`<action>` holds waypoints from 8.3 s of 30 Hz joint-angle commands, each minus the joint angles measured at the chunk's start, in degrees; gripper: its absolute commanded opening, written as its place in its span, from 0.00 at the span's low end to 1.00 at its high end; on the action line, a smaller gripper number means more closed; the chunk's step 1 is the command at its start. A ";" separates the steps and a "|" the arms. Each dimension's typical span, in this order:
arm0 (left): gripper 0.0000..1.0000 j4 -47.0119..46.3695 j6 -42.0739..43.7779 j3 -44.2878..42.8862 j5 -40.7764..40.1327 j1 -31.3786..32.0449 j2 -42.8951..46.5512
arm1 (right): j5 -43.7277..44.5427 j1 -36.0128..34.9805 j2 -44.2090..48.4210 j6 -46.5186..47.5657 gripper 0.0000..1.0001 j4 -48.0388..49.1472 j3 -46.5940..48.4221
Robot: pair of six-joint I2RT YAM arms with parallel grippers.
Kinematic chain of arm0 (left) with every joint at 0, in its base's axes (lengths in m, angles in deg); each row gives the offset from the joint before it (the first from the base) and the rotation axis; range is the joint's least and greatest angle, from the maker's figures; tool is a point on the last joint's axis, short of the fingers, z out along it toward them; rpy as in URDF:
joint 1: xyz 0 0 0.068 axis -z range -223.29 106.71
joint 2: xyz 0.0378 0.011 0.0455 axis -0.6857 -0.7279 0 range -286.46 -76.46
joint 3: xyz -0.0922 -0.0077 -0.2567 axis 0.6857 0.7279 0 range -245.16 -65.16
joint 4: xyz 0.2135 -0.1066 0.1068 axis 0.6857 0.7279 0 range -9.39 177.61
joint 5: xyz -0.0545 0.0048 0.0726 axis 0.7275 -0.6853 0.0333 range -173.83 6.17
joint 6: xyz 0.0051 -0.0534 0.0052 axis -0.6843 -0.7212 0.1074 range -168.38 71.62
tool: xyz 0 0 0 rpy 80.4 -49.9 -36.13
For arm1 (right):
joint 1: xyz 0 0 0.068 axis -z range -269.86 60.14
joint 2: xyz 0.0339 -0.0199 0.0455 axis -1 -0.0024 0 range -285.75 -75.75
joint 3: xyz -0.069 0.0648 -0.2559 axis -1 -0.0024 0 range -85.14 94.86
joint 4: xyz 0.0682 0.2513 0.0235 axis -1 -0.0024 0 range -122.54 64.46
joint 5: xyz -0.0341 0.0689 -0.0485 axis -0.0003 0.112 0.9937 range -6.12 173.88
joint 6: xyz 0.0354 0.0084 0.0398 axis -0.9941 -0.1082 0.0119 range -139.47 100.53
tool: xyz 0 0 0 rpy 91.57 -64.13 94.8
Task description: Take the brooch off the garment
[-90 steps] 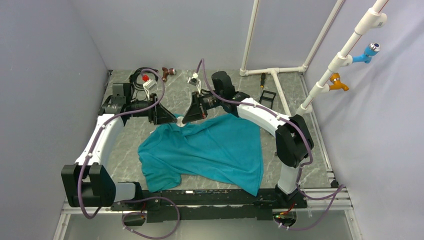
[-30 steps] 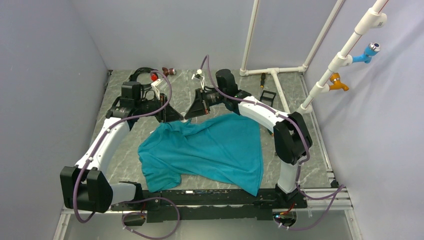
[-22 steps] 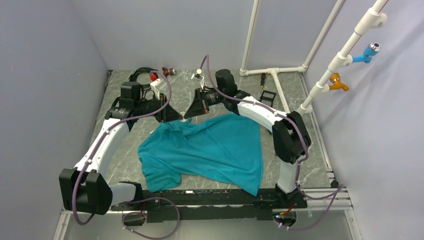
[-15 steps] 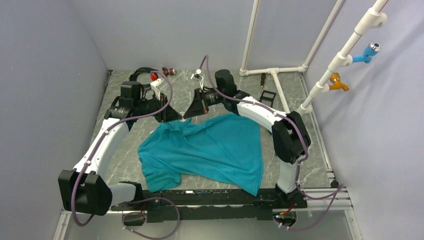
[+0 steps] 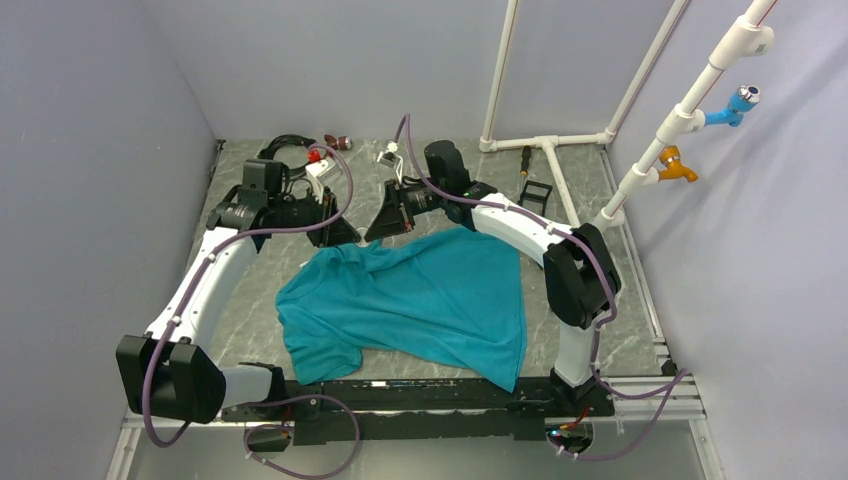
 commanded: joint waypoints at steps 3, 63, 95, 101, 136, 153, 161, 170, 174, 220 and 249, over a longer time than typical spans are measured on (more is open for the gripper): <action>0.22 2.35 7.43 -3.18 -0.70 -0.96 -0.35 | -2.67 0.10 1.95 1.49 0.00 -3.21 3.03; 1.00 -11.91 -10.93 -0.02 1.43 -3.33 -0.14 | 55.43 22.95 16.19 51.58 0.00 -44.36 -5.19; 0.99 -8.58 -9.74 -2.16 0.34 -3.33 -0.24 | 88.58 25.59 -5.24 63.07 0.00 -24.53 -1.52; 1.00 -8.27 -8.22 -2.37 0.80 -3.33 -0.58 | 87.70 26.06 -7.70 63.92 0.00 -25.09 0.67; 1.00 -5.02 -5.26 -2.25 1.39 -3.28 -1.12 | 86.30 26.69 -12.42 66.09 0.21 -26.73 5.34; 1.00 -4.51 -4.42 -2.52 1.67 -3.33 -1.46 | 83.07 26.69 -12.87 64.61 0.34 -31.92 8.16; 0.99 -2.98 -3.06 -3.17 1.63 -3.33 -1.86 | 81.73 26.35 -13.18 64.05 0.35 -33.49 8.89; 0.99 -0.25 -0.90 -5.07 1.24 -3.74 -3.01 | 80.17 25.75 -12.49 63.82 0.36 -34.45 8.79; 0.99 1.50 0.32 -5.92 1.09 -4.22 -3.86 | 79.16 25.17 -11.66 63.33 0.38 -34.87 8.93; 0.52 12.32 12.35 -31.84 -37.32 -2.10 -49.98 | 57.46 21.79 -9.51 58.05 0.54 -50.76 11.07; 0.27 11.19 9.42 -34.14 -34.66 -2.18 -53.91 | 58.35 24.33 -12.21 63.26 0.52 -52.30 12.64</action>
